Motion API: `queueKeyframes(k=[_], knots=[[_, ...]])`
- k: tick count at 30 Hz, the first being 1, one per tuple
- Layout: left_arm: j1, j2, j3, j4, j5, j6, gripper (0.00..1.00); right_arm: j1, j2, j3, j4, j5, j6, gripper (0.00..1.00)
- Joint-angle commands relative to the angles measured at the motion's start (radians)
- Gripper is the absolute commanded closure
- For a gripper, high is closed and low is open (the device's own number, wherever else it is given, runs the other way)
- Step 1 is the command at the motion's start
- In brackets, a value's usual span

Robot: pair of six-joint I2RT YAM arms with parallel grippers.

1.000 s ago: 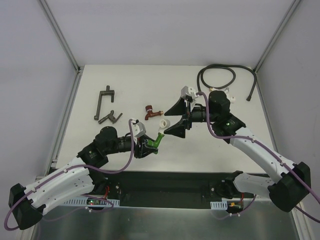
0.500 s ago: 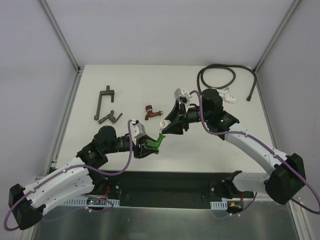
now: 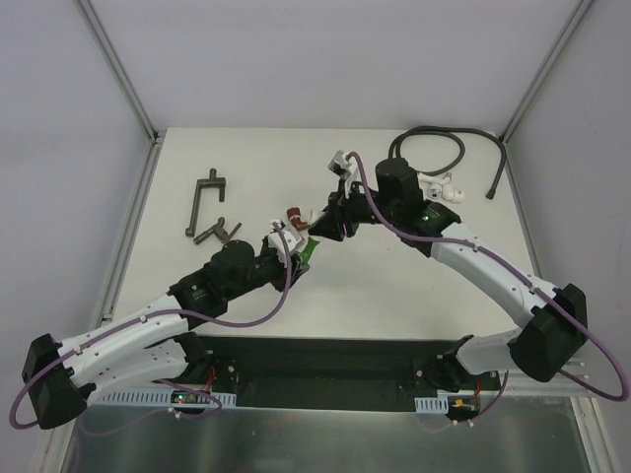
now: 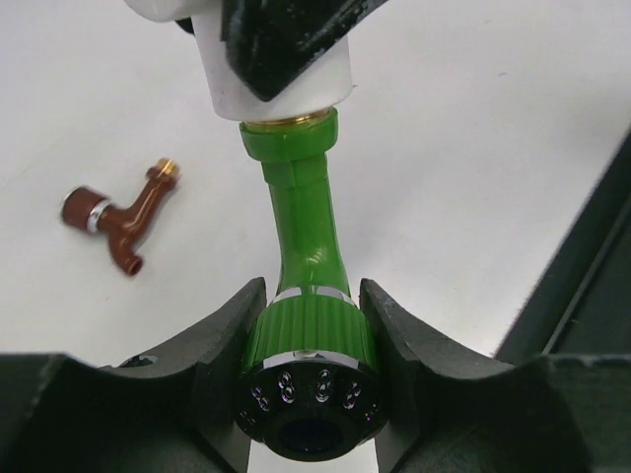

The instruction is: Install the water faucets

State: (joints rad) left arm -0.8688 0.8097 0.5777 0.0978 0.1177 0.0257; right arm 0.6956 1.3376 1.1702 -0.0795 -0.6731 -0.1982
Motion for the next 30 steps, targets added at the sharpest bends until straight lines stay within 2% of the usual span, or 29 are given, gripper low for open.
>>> queueKeyframes(k=[1, 5, 9, 12, 13, 14, 16, 17, 20, 21, 24, 25, 27, 29, 30], knots=[[-0.087, 0.086, 0.095, 0.01, -0.465, 0.089, 1.0, 0.054, 0.06, 0.092, -0.128, 0.203, 0.12, 0.98], [-0.183, 0.201, 0.152, 0.01, -0.691, 0.132, 1.0, 0.056, 0.112, 0.112, -0.15, 0.296, 0.18, 0.98], [-0.219, 0.261, 0.18, 0.022, -0.818, 0.082, 1.0, 0.056, 0.146, 0.134, -0.175, 0.352, 0.194, 0.98], [-0.242, 0.304, 0.191, 0.048, -0.86, 0.074, 1.0, 0.055, 0.143, 0.118, -0.152, 0.371, 0.195, 0.98], [-0.243, 0.312, 0.198, 0.049, -0.857, 0.072, 0.95, 0.056, 0.138, 0.115, -0.146, 0.375, 0.195, 0.98], [-0.248, 0.322, 0.201, 0.052, -0.846, 0.071, 0.78, 0.056, 0.137, 0.112, -0.135, 0.379, 0.195, 0.98], [-0.249, 0.318, 0.203, 0.054, -0.794, 0.053, 0.61, 0.056, 0.13, 0.103, -0.126, 0.385, 0.195, 0.98], [-0.249, 0.297, 0.195, 0.059, -0.774, 0.036, 0.49, 0.055, 0.126, 0.097, -0.114, 0.385, 0.195, 0.98], [-0.249, 0.206, 0.146, 0.112, -0.689, 0.01, 0.34, 0.047, 0.107, 0.077, -0.088, 0.377, 0.192, 0.98], [-0.248, 0.177, 0.127, 0.158, -0.666, 0.01, 0.25, 0.044, 0.095, 0.071, -0.082, 0.363, 0.186, 0.98], [-0.224, 0.05, 0.048, 0.203, -0.545, -0.018, 0.16, 0.029, 0.069, 0.046, -0.056, 0.318, 0.166, 0.98], [-0.205, 0.017, 0.019, 0.206, -0.436, -0.024, 0.15, 0.022, 0.061, 0.04, -0.036, 0.297, 0.158, 0.98], [-0.101, -0.061, -0.027, 0.209, -0.31, -0.117, 0.15, 0.002, 0.037, 0.014, -0.01, 0.241, 0.155, 0.98], [0.046, -0.121, -0.067, 0.25, -0.07, -0.211, 0.15, -0.01, 0.017, -0.009, 0.03, 0.204, 0.157, 0.98], [0.091, -0.135, -0.111, 0.275, 0.003, -0.24, 0.15, -0.021, -0.006, -0.029, 0.049, 0.161, 0.155, 0.98]])
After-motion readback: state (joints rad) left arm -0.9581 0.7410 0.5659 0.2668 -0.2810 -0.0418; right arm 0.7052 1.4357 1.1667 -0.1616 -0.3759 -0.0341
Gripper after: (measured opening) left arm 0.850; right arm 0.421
